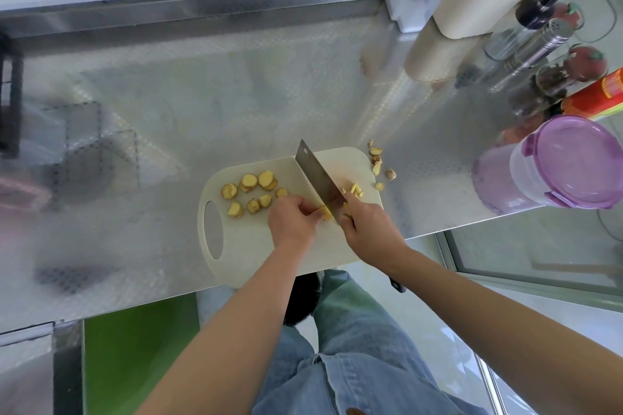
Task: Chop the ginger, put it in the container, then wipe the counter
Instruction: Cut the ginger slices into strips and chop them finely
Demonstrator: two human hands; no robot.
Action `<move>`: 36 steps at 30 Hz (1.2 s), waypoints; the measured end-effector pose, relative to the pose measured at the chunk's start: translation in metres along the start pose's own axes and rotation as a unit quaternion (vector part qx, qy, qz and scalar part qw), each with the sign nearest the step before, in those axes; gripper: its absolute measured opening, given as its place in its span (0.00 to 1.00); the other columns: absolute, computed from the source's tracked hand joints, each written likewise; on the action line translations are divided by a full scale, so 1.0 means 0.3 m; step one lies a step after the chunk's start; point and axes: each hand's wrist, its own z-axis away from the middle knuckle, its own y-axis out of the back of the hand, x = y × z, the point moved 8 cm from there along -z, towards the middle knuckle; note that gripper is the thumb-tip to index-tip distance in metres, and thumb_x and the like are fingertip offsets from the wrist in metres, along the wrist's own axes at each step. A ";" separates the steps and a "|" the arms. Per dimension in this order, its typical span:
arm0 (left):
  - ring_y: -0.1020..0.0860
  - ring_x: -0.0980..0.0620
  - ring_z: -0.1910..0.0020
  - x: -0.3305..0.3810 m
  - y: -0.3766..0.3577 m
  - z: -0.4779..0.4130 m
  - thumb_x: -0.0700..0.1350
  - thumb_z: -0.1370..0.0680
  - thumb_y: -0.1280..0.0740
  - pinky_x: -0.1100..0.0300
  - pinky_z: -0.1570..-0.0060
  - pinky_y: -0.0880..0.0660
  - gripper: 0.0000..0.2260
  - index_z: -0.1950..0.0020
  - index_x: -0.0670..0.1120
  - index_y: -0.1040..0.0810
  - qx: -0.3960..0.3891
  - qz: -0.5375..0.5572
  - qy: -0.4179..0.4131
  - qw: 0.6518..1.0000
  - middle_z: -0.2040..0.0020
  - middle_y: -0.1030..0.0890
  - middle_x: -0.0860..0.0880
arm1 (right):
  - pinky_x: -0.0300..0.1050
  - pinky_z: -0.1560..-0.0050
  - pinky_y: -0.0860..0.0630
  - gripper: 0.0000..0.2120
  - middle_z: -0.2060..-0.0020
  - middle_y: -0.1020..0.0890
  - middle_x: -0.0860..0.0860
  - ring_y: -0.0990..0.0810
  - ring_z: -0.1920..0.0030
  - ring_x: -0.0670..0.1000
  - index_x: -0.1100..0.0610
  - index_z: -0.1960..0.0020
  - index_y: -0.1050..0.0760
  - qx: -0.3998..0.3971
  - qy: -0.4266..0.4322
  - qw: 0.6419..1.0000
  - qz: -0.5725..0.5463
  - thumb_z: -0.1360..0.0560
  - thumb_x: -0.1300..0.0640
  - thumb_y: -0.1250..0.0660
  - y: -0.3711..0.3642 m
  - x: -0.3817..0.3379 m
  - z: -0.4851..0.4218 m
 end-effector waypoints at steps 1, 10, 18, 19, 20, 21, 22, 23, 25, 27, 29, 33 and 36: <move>0.21 0.53 0.67 0.000 0.000 -0.001 0.45 0.32 0.23 0.62 0.65 0.30 0.05 0.63 0.46 0.17 0.000 -0.003 -0.001 1.000 0.71 0.21 0.54 | 0.45 0.68 0.38 0.01 0.71 0.33 0.50 0.33 0.70 0.52 0.56 0.51 0.36 -0.002 0.001 1.000 0.002 0.21 0.60 0.44 -0.001 -0.001 0.003; 0.21 0.52 0.66 0.003 0.002 -0.003 0.43 0.31 0.24 0.63 0.66 0.32 0.03 0.62 0.46 0.17 -0.007 -0.005 -0.003 1.000 0.69 0.20 0.53 | 0.47 0.66 0.35 0.05 0.66 0.30 0.54 0.31 0.66 0.58 0.58 0.46 0.34 -0.001 -0.019 1.000 0.020 0.20 0.58 0.45 -0.023 0.005 0.002; 0.20 0.52 0.65 0.003 0.002 -0.006 0.44 0.31 0.25 0.62 0.64 0.30 0.03 0.62 0.46 0.16 -0.011 -0.008 -0.014 1.000 0.68 0.18 0.50 | 0.46 0.64 0.35 0.04 0.64 0.29 0.52 0.29 0.63 0.56 0.57 0.46 0.35 -0.003 -0.045 0.998 0.036 0.19 0.58 0.45 -0.048 -0.015 -0.001; 0.20 0.52 0.65 0.003 0.002 -0.006 0.44 0.31 0.25 0.62 0.64 0.31 0.03 0.62 0.46 0.16 -0.012 -0.009 -0.014 1.000 0.69 0.19 0.51 | 0.47 0.64 0.36 0.05 0.64 0.29 0.52 0.29 0.63 0.57 0.58 0.45 0.35 0.006 -0.046 0.998 0.031 0.20 0.58 0.45 -0.049 -0.010 0.005; 0.20 0.52 0.65 0.003 0.002 -0.006 0.44 0.31 0.24 0.62 0.64 0.31 0.03 0.61 0.46 0.16 -0.013 -0.010 -0.016 1.000 0.69 0.20 0.52 | 0.47 0.65 0.35 0.07 0.64 0.28 0.53 0.29 0.63 0.58 0.58 0.43 0.34 0.013 -0.048 0.998 0.024 0.20 0.58 0.44 -0.051 -0.005 0.011; 0.20 0.52 0.65 0.004 0.002 -0.007 0.44 0.31 0.24 0.62 0.64 0.30 0.04 0.61 0.46 0.16 -0.012 -0.013 -0.019 1.000 0.69 0.20 0.52 | 0.47 0.65 0.34 0.10 0.63 0.26 0.55 0.28 0.62 0.59 0.58 0.40 0.34 0.020 -0.052 0.998 0.014 0.20 0.58 0.44 -0.052 -0.001 0.015; 0.20 0.51 0.65 0.005 0.002 -0.007 0.45 0.31 0.24 0.61 0.63 0.29 0.04 0.61 0.46 0.17 -0.011 -0.016 -0.021 1.000 0.69 0.20 0.51 | 0.48 0.65 0.33 0.12 0.62 0.25 0.56 0.27 0.62 0.60 0.58 0.37 0.34 0.029 -0.061 0.998 -0.004 0.20 0.58 0.44 -0.051 0.003 0.015; 0.20 0.51 0.65 0.005 0.002 -0.007 0.45 0.31 0.24 0.61 0.62 0.28 0.04 0.61 0.46 0.17 -0.009 -0.017 -0.021 1.000 0.68 0.19 0.50 | 0.47 0.65 0.34 0.14 0.63 0.25 0.56 0.27 0.62 0.60 0.59 0.36 0.34 0.040 -0.071 0.996 -0.028 0.20 0.58 0.43 -0.047 0.006 0.010; 0.20 0.51 0.65 0.002 0.003 -0.006 0.44 0.31 0.24 0.61 0.62 0.28 0.04 0.61 0.46 0.17 -0.008 -0.012 -0.014 1.000 0.68 0.19 0.50 | 0.46 0.67 0.37 0.09 0.66 0.27 0.55 0.30 0.65 0.58 0.60 0.42 0.33 0.057 -0.081 0.993 -0.063 0.21 0.59 0.43 -0.036 0.004 -0.016; 0.20 0.51 0.65 0.000 0.002 -0.002 0.44 0.31 0.24 0.63 0.64 0.30 0.04 0.61 0.46 0.17 -0.010 -0.004 -0.005 1.000 0.69 0.20 0.51 | 0.47 0.69 0.36 0.03 0.67 0.28 0.56 0.30 0.67 0.58 0.59 0.50 0.36 0.058 -0.066 0.994 -0.058 0.21 0.59 0.43 -0.021 -0.005 -0.043; 0.21 0.52 0.67 -0.002 0.003 0.001 0.44 0.31 0.24 0.65 0.67 0.32 0.04 0.62 0.46 0.17 -0.007 0.005 -0.001 1.000 0.70 0.21 0.52 | 0.51 0.68 0.30 0.04 0.67 0.26 0.57 0.28 0.66 0.59 0.60 0.49 0.35 0.058 -0.044 0.996 -0.047 0.21 0.60 0.42 -0.004 -0.010 -0.052; 0.22 0.54 0.69 -0.001 0.006 0.004 0.43 0.31 0.24 0.66 0.69 0.33 0.04 0.63 0.46 0.17 -0.005 0.015 -0.004 1.000 0.69 0.18 0.50 | 0.57 0.62 0.24 0.14 0.65 0.24 0.58 0.25 0.64 0.59 0.60 0.37 0.34 0.035 -0.025 0.999 -0.023 0.21 0.59 0.43 -0.002 -0.007 -0.028; 0.21 0.52 0.68 -0.006 0.004 0.003 0.42 0.31 0.24 0.63 0.66 0.30 0.03 0.63 0.46 0.17 -0.006 0.020 0.004 1.000 0.69 0.19 0.51 | 0.53 0.64 0.26 0.12 0.66 0.25 0.57 0.27 0.66 0.58 0.58 0.38 0.34 0.014 -0.019 1.000 -0.004 0.21 0.58 0.43 -0.018 -0.008 -0.015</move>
